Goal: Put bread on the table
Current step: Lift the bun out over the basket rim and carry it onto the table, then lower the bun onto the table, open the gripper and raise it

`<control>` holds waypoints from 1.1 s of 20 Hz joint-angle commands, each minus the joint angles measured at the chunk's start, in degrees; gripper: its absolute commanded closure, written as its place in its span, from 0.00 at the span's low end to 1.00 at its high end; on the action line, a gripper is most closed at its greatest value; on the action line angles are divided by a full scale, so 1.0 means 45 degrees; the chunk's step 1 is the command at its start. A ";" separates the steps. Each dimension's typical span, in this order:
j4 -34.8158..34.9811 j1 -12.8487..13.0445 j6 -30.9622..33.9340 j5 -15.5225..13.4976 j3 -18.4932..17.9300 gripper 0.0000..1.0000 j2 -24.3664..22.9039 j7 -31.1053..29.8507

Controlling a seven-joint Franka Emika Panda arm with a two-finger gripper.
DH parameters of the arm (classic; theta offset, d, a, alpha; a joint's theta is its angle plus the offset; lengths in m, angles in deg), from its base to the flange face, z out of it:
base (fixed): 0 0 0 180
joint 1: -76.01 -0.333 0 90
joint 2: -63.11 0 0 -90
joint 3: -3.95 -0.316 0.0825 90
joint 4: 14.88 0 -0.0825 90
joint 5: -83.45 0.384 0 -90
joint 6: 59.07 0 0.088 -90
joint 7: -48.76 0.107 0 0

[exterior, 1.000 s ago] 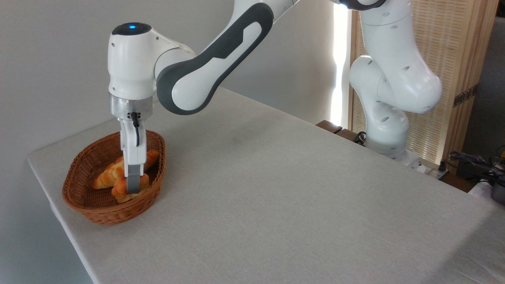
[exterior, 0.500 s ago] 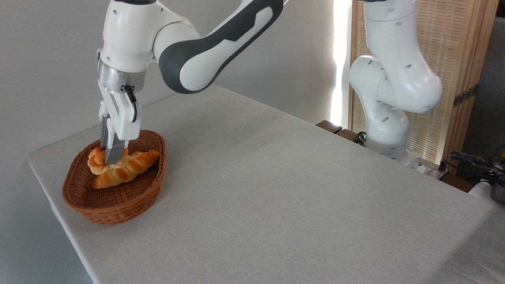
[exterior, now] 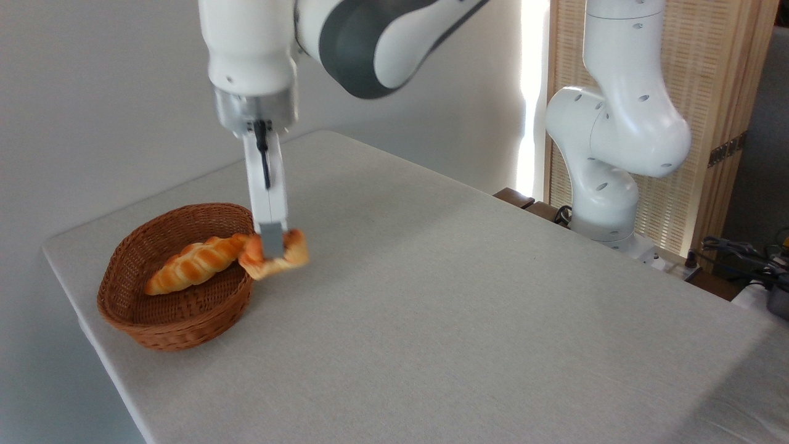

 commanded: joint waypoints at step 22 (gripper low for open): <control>-0.0047 -0.0069 0.0491 0.1087 -0.0264 0.00 0.0303 0.1571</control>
